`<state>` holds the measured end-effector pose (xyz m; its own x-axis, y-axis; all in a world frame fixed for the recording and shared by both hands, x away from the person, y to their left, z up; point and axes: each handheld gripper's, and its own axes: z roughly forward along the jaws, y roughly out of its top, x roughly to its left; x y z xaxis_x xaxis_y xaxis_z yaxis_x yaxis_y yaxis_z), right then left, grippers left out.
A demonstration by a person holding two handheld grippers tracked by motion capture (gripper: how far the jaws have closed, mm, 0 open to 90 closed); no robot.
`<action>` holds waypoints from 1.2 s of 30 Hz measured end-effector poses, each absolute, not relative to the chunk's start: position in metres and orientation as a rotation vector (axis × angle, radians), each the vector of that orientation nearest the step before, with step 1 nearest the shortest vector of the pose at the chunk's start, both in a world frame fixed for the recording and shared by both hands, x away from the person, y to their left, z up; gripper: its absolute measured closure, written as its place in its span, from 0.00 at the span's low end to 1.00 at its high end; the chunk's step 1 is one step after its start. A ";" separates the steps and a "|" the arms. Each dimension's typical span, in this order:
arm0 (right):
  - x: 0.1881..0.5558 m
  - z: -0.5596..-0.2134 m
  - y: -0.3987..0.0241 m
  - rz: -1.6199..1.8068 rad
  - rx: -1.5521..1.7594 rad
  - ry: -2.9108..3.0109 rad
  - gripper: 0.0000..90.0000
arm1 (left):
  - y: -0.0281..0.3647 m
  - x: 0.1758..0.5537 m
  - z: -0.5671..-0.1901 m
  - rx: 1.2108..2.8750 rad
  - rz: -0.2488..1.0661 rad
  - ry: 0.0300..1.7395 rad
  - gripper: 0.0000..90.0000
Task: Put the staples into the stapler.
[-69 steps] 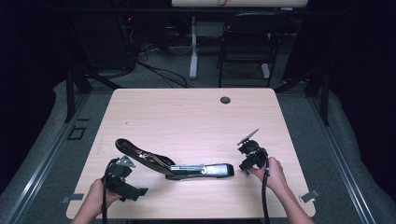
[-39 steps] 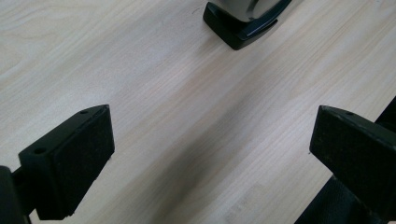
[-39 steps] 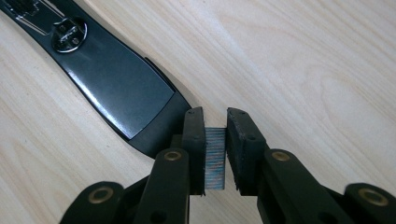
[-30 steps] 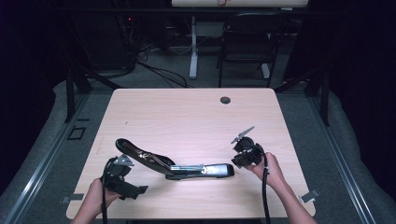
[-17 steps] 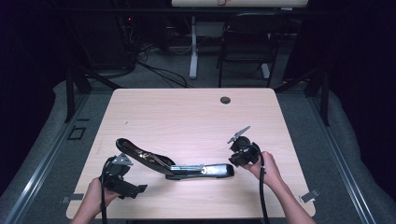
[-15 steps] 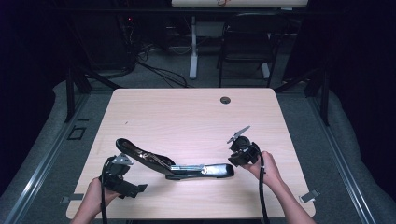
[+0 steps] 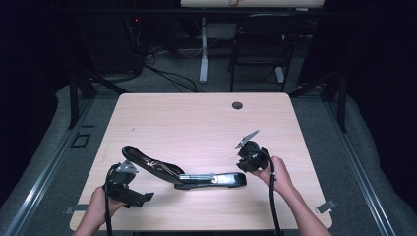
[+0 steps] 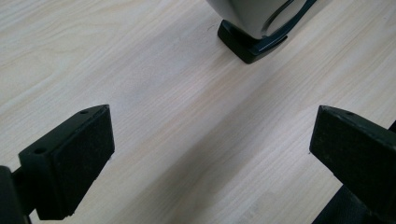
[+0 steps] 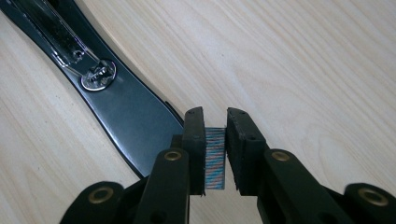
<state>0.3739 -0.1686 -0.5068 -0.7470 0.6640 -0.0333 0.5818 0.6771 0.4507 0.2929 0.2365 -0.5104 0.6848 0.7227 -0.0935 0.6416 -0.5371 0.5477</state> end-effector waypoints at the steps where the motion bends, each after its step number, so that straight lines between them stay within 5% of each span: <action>1: 0.375 -0.507 -0.168 0.625 1.007 2.702 0.87 | 0.237 0.293 -0.510 2.345 0.191 1.047 0.00; 36: 0.374 -0.494 -0.129 0.826 0.744 2.752 0.87 | 0.248 0.293 -0.508 2.270 0.164 1.044 0.00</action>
